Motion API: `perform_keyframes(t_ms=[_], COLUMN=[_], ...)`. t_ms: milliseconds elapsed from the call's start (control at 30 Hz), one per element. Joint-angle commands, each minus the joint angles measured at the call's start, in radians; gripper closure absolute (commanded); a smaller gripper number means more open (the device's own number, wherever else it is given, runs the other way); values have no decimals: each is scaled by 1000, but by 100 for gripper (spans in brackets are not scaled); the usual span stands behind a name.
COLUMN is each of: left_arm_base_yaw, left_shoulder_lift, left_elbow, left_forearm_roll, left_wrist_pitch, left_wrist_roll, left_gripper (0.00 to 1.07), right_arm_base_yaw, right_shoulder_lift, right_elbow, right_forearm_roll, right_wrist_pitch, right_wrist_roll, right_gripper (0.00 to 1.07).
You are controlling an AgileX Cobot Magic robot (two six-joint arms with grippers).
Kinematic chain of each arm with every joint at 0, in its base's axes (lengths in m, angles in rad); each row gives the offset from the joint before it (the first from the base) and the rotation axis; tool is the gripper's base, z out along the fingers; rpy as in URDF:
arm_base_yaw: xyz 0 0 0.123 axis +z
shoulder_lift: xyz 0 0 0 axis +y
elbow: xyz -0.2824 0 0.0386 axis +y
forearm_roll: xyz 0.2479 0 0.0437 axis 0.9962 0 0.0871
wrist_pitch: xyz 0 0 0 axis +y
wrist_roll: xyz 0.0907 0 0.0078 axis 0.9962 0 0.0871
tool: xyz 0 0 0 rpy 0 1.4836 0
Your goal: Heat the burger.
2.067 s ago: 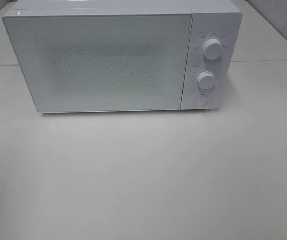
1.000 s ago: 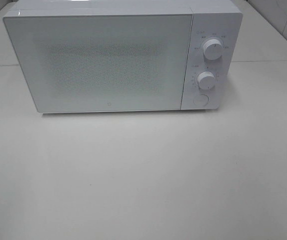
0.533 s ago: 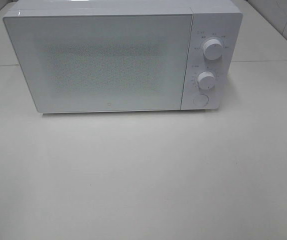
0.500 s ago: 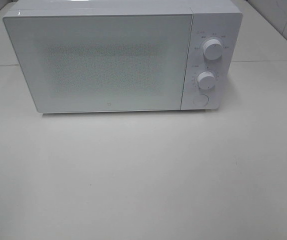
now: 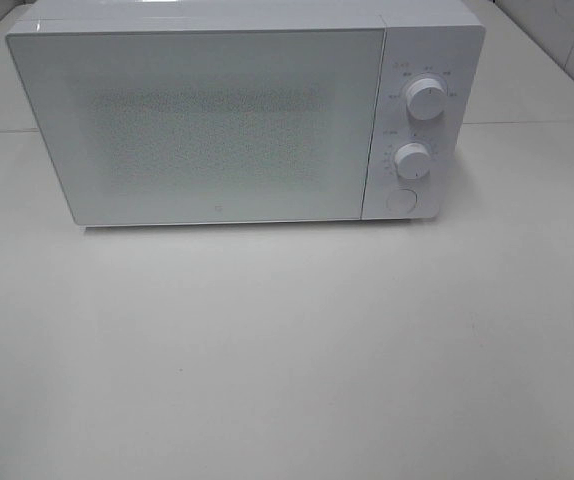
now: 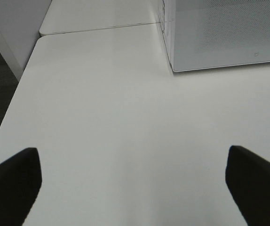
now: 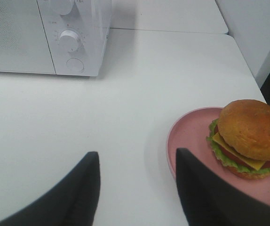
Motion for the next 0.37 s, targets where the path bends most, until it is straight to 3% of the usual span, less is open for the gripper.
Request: perform_keyframes(t_ms=[33,367], left_arm_base_yaw=[1,1], left_shoulder_lift=[-21,-21], left_elbow=[2,2], left_forearm_roll=[-1,-1], left_wrist_pitch=[-11,-11], left_wrist_roll=[-7,-7], left_gripper=[6,6], right_arm_base_yaw=[-1,-1], right_shoulder_lift=[-28,-28], right_elbow=[0,0], right_forearm_roll=[2,2], right_wrist_pitch=[-9,-9], right_wrist_roll=[4,4], right_gripper=[56,56])
